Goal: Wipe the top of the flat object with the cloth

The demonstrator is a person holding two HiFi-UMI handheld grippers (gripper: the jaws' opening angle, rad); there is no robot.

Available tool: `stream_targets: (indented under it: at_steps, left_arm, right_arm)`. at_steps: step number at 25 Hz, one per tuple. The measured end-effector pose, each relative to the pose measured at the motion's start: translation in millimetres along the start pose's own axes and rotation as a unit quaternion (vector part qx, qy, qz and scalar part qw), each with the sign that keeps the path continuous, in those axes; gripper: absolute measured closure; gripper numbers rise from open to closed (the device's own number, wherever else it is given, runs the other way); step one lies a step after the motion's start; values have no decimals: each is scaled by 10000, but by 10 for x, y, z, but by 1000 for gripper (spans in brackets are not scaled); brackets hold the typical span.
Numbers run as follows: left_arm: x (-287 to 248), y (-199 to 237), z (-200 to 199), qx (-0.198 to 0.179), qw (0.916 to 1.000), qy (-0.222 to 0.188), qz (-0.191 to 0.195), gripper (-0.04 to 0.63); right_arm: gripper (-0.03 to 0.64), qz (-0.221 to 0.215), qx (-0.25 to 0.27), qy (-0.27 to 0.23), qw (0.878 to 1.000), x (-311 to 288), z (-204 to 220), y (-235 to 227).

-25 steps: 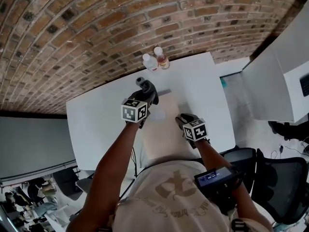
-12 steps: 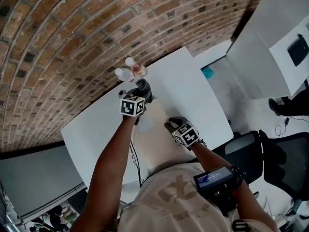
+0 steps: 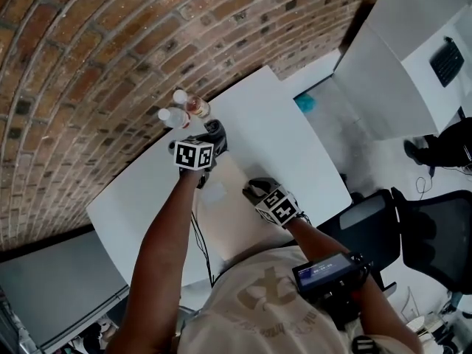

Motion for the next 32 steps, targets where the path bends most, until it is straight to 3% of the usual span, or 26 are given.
stream_targets:
  at_steps: [5, 16, 24, 32]
  left_arm:
    - [-31, -26, 173, 8, 9989, 398, 231, 489]
    - [325, 180, 433, 190, 9985, 425, 277, 491]
    - [731, 450, 794, 453, 9983, 364, -69, 491]
    - [1176, 735, 1160, 1021, 9930, -116, -585, 489]
  right_arm:
    - [469, 47, 36, 72, 10000, 4, 11, 14]
    - [469, 160, 47, 128, 9998, 1, 22, 5]
    - [469, 321, 94, 146, 9993, -3, 24, 14]
    - [471, 470, 54, 200, 9987, -4, 62, -5]
Point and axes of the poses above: the fingertips, and each gripper's own axes: x backward along the fingers, y to its left, z out of its underside, the point moved 2 cm from there along x, backward along the fingers, and after that the axes turned 1 degree about -y, right-handed, at the moved point
